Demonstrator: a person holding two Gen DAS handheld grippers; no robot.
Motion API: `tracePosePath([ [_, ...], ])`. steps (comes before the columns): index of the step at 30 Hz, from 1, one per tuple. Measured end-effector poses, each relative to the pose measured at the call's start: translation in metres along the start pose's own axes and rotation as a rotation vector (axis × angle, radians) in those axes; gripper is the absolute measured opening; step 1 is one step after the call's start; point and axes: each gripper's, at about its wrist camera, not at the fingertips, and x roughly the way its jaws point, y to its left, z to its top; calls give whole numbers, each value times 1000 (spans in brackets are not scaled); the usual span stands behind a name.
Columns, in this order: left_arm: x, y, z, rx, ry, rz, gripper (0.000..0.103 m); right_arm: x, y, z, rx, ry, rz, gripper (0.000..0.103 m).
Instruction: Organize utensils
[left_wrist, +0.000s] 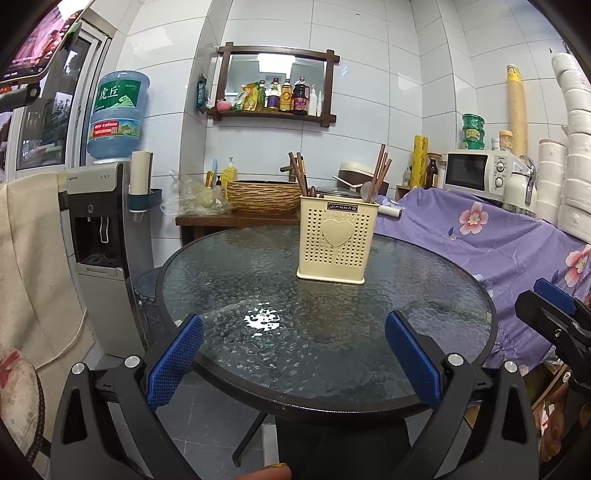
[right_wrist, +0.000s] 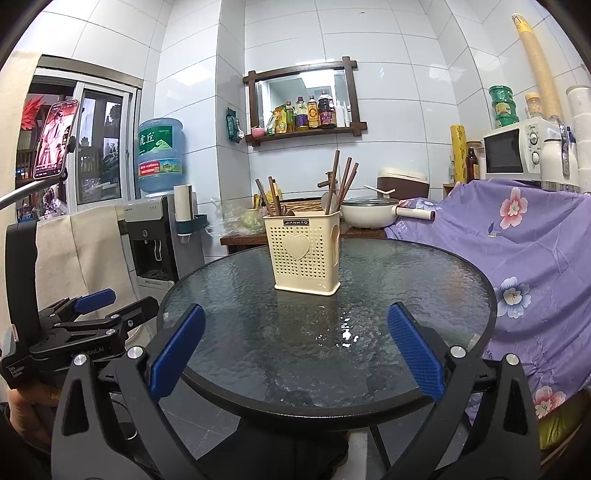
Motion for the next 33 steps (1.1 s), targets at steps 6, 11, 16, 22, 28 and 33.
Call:
tracePosePath([
  [6, 1, 0, 1, -11, 3, 0, 97, 0, 1, 0, -6, 0, -4, 97],
  [11, 2, 2, 2, -15, 8, 9, 97, 1, 1, -1, -4, 3, -3, 97],
  [16, 3, 0, 1, -4, 18, 12, 97, 1, 2, -2, -6, 6, -4, 97],
  [22, 3, -3, 0, 11, 19, 18, 97, 4, 2, -2, -6, 11, -4, 97],
  [28, 2, -3, 0, 12, 8, 23, 97, 4, 2, -4, -7, 14, -2, 97],
  [33, 0, -4, 1, 21, -4, 49, 97, 7, 2, -5, -6, 25, -1, 97],
])
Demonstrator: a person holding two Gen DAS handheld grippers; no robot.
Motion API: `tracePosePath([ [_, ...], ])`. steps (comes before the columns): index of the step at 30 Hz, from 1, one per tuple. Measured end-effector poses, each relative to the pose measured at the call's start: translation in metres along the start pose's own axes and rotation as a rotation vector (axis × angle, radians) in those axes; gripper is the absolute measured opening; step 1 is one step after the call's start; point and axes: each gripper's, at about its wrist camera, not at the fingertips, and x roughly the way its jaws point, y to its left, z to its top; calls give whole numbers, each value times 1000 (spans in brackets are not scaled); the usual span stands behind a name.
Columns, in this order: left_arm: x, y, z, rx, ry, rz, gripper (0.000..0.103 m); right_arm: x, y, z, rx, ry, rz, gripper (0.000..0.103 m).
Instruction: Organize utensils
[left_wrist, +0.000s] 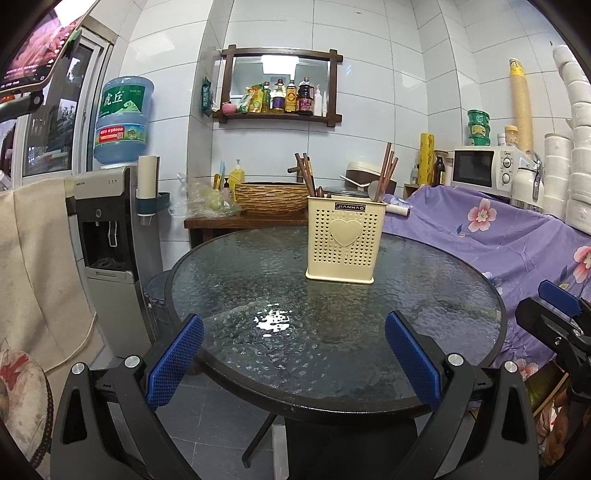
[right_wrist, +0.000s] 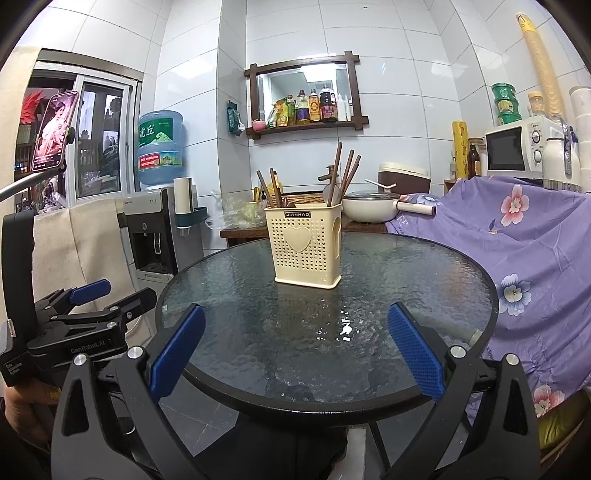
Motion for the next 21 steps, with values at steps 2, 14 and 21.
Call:
tracePosePath([
  [2, 1, -1, 0, 13, 6, 9, 97, 0, 0, 0, 0, 0, 1, 97],
  [14, 5, 1, 0, 7, 35, 4, 97, 0, 0, -2, 0, 8, 6, 97],
  [21, 5, 1, 0, 8, 35, 7, 97, 0, 0, -2, -1, 8, 6, 97],
])
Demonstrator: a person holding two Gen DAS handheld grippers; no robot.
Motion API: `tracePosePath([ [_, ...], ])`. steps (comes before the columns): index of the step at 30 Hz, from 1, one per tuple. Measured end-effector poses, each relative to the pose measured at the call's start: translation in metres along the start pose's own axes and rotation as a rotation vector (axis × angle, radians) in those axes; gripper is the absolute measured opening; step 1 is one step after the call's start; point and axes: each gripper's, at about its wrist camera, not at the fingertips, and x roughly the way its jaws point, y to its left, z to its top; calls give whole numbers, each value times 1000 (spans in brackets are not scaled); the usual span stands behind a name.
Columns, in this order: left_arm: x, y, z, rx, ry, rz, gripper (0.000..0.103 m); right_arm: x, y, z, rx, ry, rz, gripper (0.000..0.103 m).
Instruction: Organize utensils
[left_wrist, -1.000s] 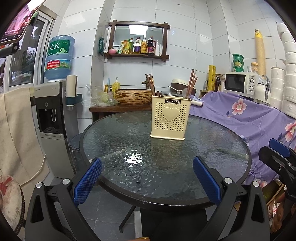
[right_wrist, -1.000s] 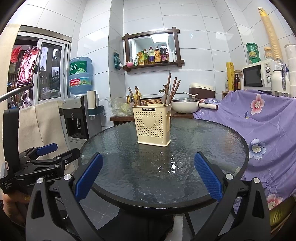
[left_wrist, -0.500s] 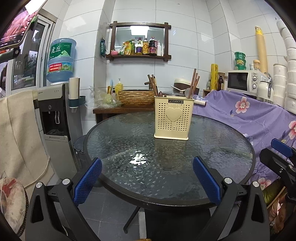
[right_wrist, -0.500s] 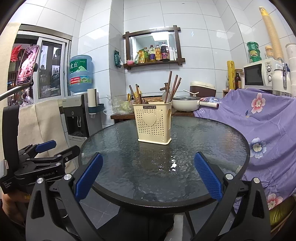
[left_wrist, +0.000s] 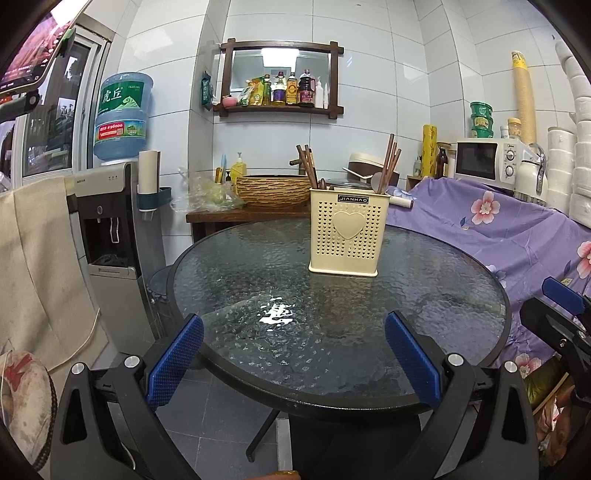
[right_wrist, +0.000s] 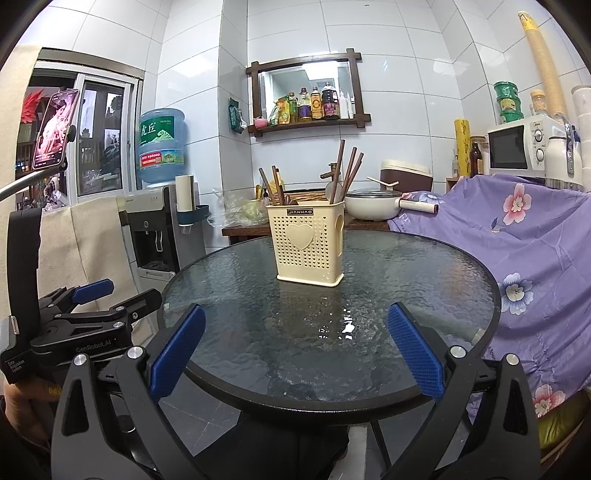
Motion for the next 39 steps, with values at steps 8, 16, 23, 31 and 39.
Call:
tracePosePath([
  [8, 0, 0, 1, 4, -1, 6, 97, 1, 0, 1, 0, 2, 1, 97],
  [16, 1, 0, 0, 4, 5, 3, 97, 2, -1, 0, 0, 5, 2, 97],
  [23, 1, 1, 0, 5, 8, -2, 97, 2, 0, -1, 1, 8, 3, 97],
  [31, 1, 1, 0, 7, 10, -4, 97, 2, 0, -2, 1, 9, 3, 97],
  [39, 1, 0, -1, 12, 11, -2, 97, 2, 0, -3, 1, 13, 6, 97],
])
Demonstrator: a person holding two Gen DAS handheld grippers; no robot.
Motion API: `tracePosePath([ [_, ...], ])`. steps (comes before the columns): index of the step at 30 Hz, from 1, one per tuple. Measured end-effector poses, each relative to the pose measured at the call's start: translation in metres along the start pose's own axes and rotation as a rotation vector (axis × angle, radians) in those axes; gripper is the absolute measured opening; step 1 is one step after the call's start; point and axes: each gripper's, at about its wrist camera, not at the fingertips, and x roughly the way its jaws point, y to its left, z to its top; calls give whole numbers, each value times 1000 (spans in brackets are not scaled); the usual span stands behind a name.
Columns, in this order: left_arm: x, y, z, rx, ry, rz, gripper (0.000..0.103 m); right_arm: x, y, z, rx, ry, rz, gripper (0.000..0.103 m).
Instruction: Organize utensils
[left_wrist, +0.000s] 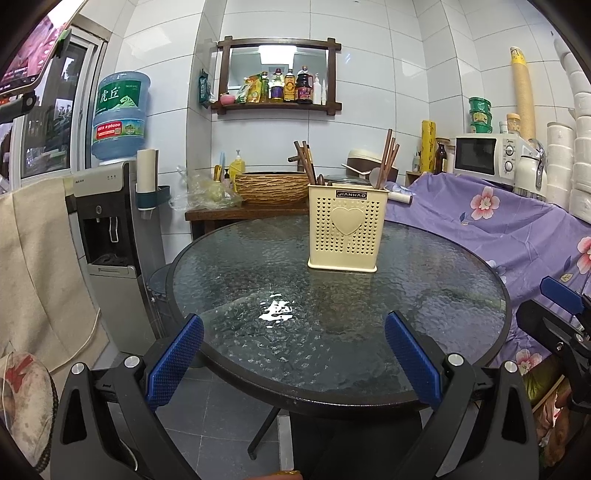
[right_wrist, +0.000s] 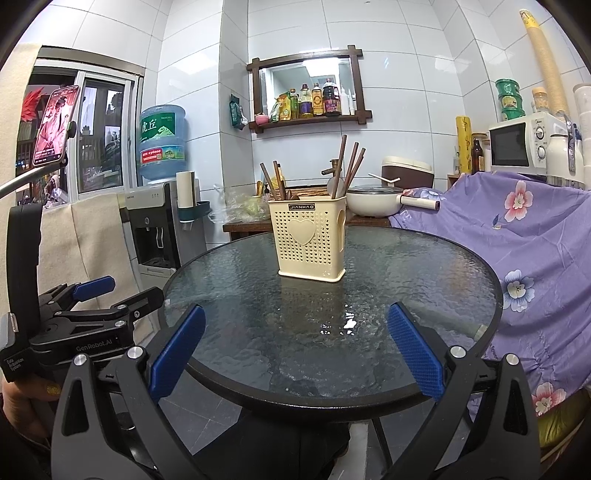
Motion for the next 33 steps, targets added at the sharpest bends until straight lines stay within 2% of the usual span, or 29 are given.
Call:
tracePosePath([
  [20, 1, -1, -1, 3, 2, 4, 97, 0, -1, 0, -1, 3, 1, 97],
  [23, 0, 2, -2, -23, -3, -24, 97, 1, -1, -1, -1, 3, 2, 97],
  [33, -2, 2, 0, -15, -3, 25, 97, 1, -1, -3, -3, 5, 1, 97],
])
